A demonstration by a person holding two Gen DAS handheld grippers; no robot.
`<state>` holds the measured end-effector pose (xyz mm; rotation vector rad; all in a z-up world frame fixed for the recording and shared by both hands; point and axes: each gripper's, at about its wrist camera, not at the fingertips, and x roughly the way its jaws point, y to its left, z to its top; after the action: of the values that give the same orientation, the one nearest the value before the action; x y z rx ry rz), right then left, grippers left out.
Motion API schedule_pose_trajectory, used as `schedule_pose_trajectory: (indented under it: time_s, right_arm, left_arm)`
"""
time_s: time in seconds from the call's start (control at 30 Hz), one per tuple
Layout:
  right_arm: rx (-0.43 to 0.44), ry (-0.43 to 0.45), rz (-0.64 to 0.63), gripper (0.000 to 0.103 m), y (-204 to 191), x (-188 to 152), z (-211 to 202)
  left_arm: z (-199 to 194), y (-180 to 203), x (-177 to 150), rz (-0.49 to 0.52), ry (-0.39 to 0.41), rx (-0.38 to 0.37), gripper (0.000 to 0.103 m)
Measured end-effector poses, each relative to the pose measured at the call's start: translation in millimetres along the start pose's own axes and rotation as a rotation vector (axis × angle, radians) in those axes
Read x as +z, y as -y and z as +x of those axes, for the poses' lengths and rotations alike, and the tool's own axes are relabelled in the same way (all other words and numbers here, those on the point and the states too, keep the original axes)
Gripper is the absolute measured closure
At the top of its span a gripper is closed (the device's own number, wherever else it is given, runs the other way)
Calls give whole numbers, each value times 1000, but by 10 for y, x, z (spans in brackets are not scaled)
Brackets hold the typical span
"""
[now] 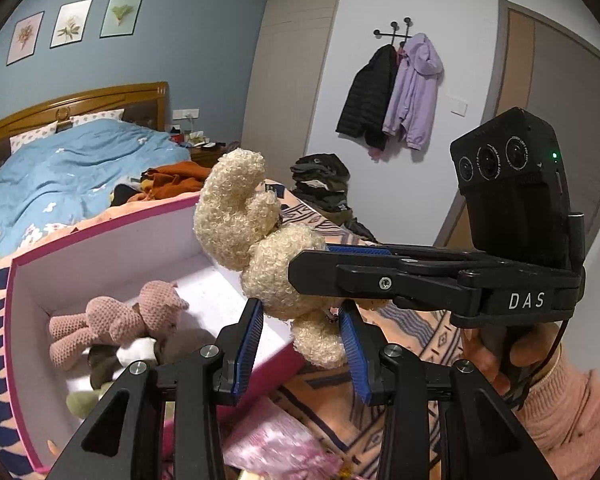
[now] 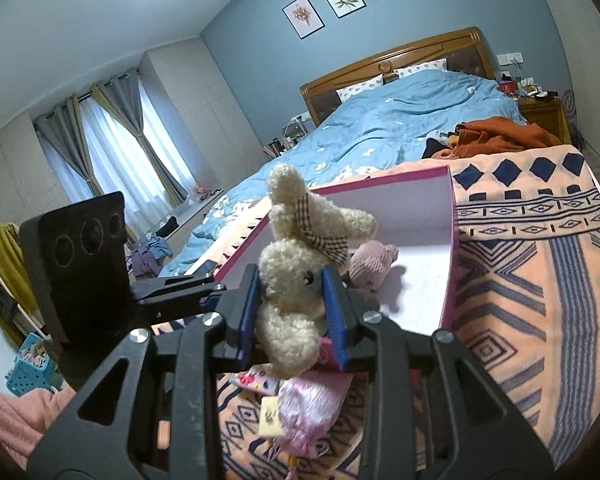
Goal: Organize objects
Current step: 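Carry the teddy bear over the box, lower it and open the right gripper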
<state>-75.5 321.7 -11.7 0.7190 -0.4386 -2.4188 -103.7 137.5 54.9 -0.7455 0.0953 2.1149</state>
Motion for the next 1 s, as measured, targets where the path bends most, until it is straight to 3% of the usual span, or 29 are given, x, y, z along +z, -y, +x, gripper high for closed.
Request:
schedule_pose_trajectory:
  time_s: [0.5,0.67,0.8,1.0]
  right_arm:
    - [-90,-75,51,69,434,148,544]
    - [-157,-90,48,69,534,185,691]
    - [-219,-97,47,68,611,211,782]
    - [-228,-92,55,68,644,175,756]
  left_arm:
    - [515,-446,100,-90,-79,24,63]
    - [668,-518,136,-105,-106,41,63]
    - [741,-548,141,-105,-122,79,63]
    - [743,-616,86,-120,-121,118,63]
